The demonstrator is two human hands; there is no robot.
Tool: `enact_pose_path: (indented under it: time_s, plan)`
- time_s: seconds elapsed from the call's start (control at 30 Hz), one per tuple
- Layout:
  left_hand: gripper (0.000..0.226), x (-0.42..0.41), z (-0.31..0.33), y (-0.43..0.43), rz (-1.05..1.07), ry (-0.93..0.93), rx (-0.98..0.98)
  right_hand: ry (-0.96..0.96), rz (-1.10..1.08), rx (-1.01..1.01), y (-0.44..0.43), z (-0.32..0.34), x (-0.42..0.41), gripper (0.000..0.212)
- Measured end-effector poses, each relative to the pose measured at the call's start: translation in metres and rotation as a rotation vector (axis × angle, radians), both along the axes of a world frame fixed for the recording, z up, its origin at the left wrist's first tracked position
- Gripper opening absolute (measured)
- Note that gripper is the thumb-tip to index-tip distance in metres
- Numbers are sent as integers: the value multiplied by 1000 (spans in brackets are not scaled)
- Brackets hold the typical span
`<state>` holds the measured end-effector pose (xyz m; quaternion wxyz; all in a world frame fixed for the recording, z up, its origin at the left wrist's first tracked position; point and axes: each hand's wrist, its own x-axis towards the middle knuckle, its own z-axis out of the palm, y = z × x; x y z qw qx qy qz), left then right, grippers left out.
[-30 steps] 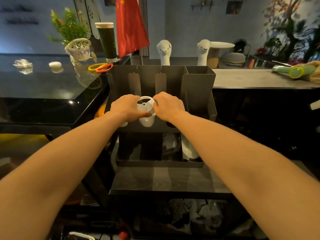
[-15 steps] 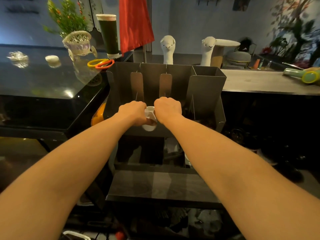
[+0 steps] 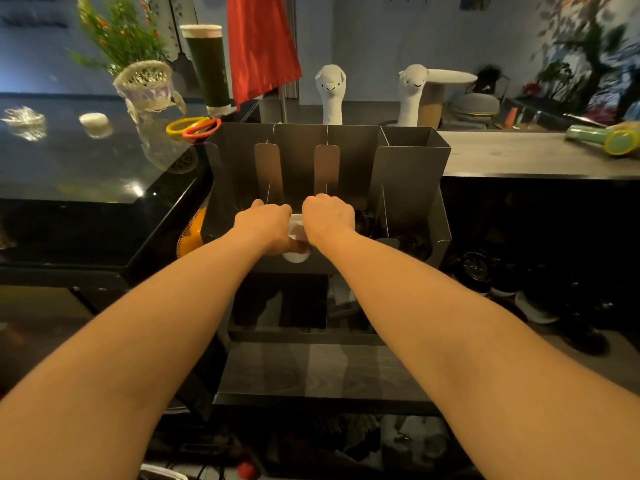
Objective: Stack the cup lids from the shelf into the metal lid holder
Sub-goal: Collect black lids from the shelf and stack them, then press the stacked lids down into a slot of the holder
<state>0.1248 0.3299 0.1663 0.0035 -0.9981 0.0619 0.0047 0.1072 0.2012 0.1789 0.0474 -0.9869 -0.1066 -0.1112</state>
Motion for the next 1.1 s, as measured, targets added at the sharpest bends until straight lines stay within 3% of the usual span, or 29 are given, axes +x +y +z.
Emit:
enact_pose_path:
  time_s: [0.2, 0.27, 0.43, 0.6, 0.73, 1.1]
  plan:
    - [83, -13, 6, 1, -51, -131, 199, -142, 51, -7, -4, 1, -2, 30]
    - [76, -22, 8, 5, -79, -234, 118, -166, 39, 85, -7, 0, -6, 28]
    - [33, -52, 5, 11, -148, -421, -197, -192, 48, 257, -13, -7, -34, 34]
    - [19, -86, -17, 2, -25, -271, -373, -94, 112, 367, -27, -29, -76, 29]
    - [20, -106, -42, -19, 13, -77, -402, 52, -2, 306, -54, -63, -103, 26]
    - [19, -117, -90, -138, -180, 238, -315, 298, -360, 204, -184, -122, -139, 27]
